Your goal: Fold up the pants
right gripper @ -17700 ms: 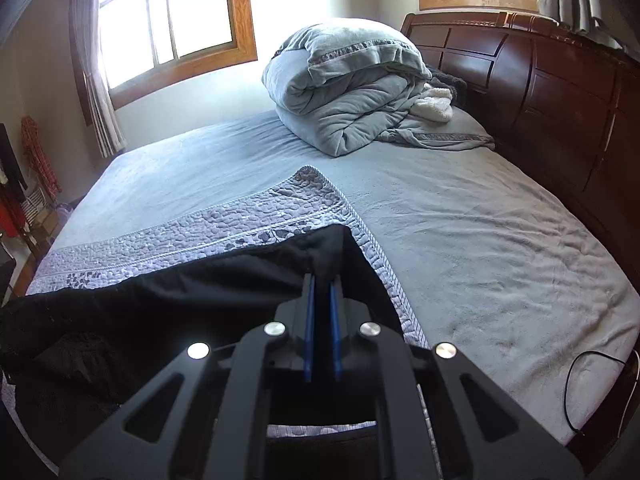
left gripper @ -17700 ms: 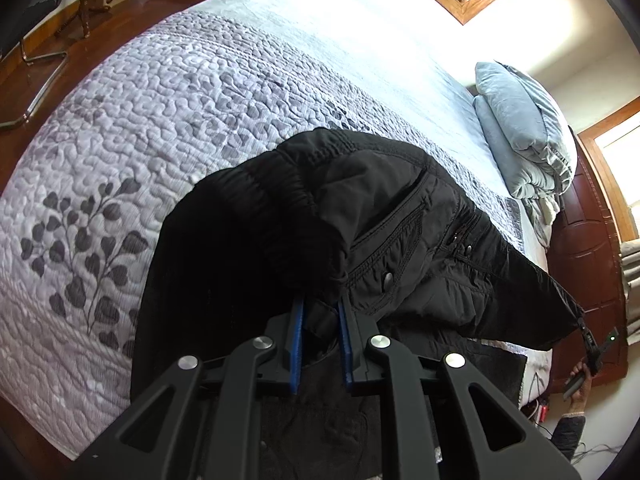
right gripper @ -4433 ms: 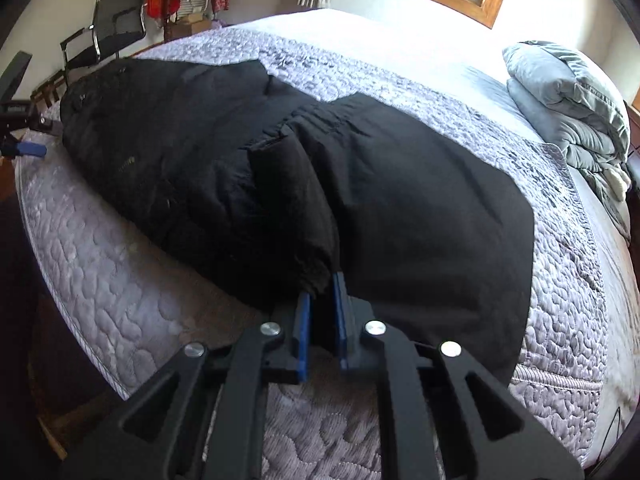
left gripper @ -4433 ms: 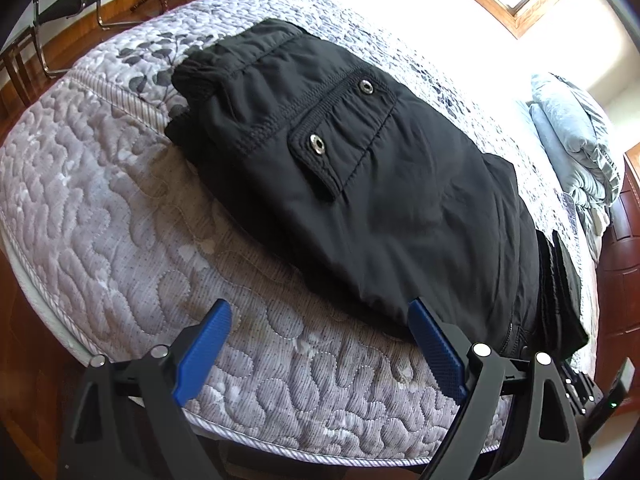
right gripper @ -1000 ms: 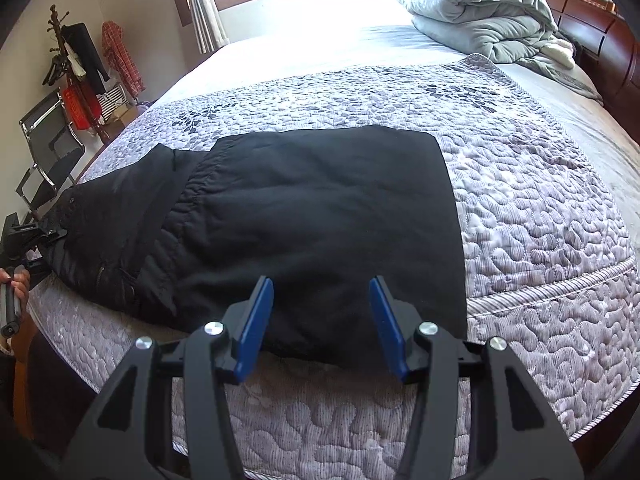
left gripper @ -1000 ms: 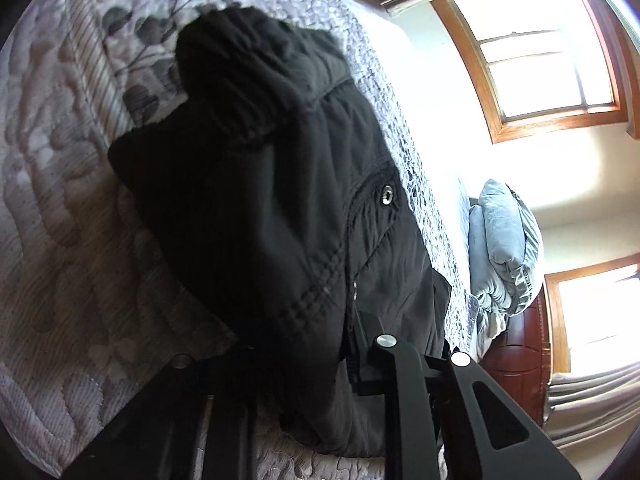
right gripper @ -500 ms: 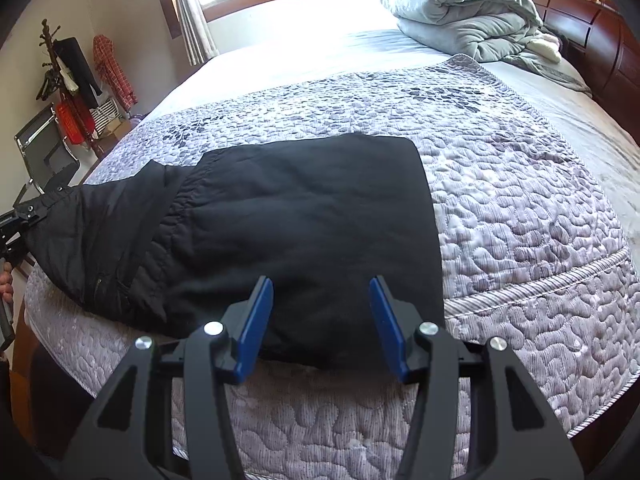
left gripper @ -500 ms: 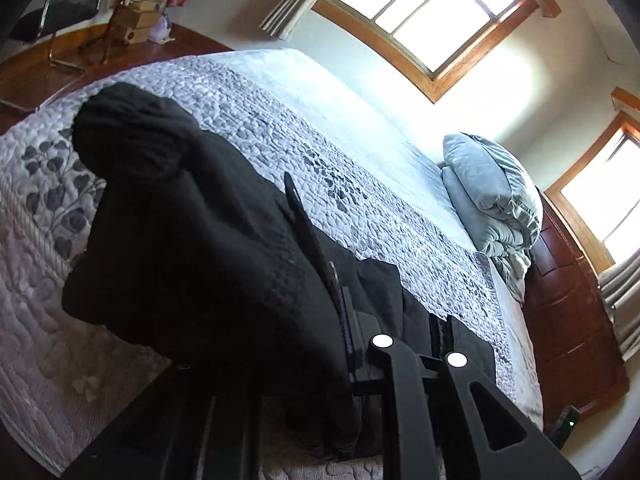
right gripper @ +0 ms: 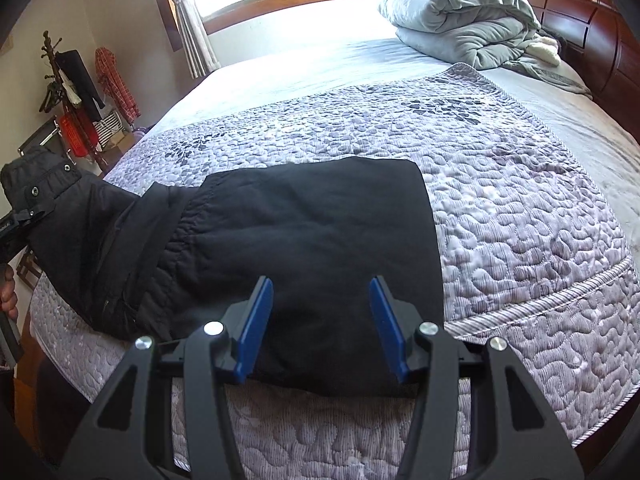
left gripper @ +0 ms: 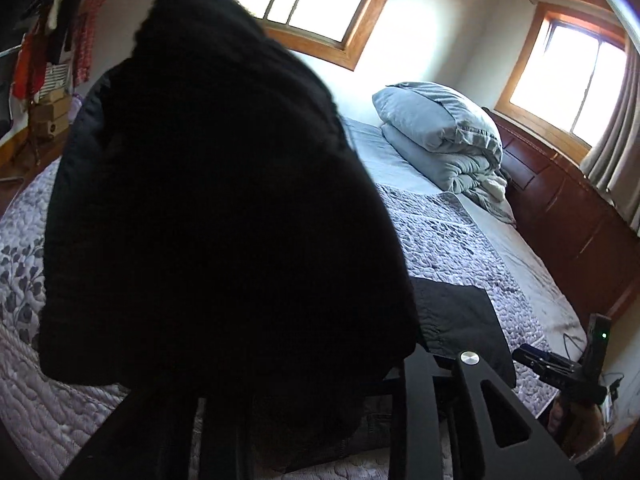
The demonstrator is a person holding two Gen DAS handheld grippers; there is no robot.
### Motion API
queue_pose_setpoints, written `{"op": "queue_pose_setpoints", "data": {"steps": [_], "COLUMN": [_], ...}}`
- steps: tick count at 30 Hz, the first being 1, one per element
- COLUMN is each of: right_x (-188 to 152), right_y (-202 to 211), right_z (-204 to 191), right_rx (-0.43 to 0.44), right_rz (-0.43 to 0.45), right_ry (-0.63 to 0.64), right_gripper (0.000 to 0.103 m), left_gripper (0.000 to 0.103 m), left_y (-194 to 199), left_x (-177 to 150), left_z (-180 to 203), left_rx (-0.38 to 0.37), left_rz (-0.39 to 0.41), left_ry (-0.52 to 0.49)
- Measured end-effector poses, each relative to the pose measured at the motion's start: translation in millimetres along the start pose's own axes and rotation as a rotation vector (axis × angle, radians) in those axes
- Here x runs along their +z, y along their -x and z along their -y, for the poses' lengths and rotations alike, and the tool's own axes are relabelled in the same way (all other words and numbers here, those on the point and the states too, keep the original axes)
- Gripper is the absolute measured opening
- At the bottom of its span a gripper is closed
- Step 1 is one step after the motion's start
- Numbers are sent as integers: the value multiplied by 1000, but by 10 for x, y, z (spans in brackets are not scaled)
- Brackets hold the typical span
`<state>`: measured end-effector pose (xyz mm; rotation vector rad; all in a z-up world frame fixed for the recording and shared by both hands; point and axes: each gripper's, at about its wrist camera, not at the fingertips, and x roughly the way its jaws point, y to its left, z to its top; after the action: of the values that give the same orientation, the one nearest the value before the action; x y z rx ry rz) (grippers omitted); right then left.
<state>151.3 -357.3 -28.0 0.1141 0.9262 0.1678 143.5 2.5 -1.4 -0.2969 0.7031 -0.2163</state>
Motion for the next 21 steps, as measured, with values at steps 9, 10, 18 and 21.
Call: {"op": "queue_pose_setpoints", "data": {"steps": [9,10,18,21], "right_x": [30,37,56,50], "right_y": [-57,-62,-116,-136], "right_z": [52,55,70,75], "right_rx": [25,31,52,61], "right_rz": [1,3,3,1], "right_ry": [-44,-50,-74,-85], "right_gripper": [51,51,53,53], "left_gripper": [29,30,36,37], "left_y": [-237,-262,-594,-706], "left_x": [-164,-186,-416,-493], "left_z": [507,545,894,962], "left_rx": [-4,-1,18,23], "left_rz": [-59,-68,-146,-169], "left_ry": [-175,-190,-330,-362]}}
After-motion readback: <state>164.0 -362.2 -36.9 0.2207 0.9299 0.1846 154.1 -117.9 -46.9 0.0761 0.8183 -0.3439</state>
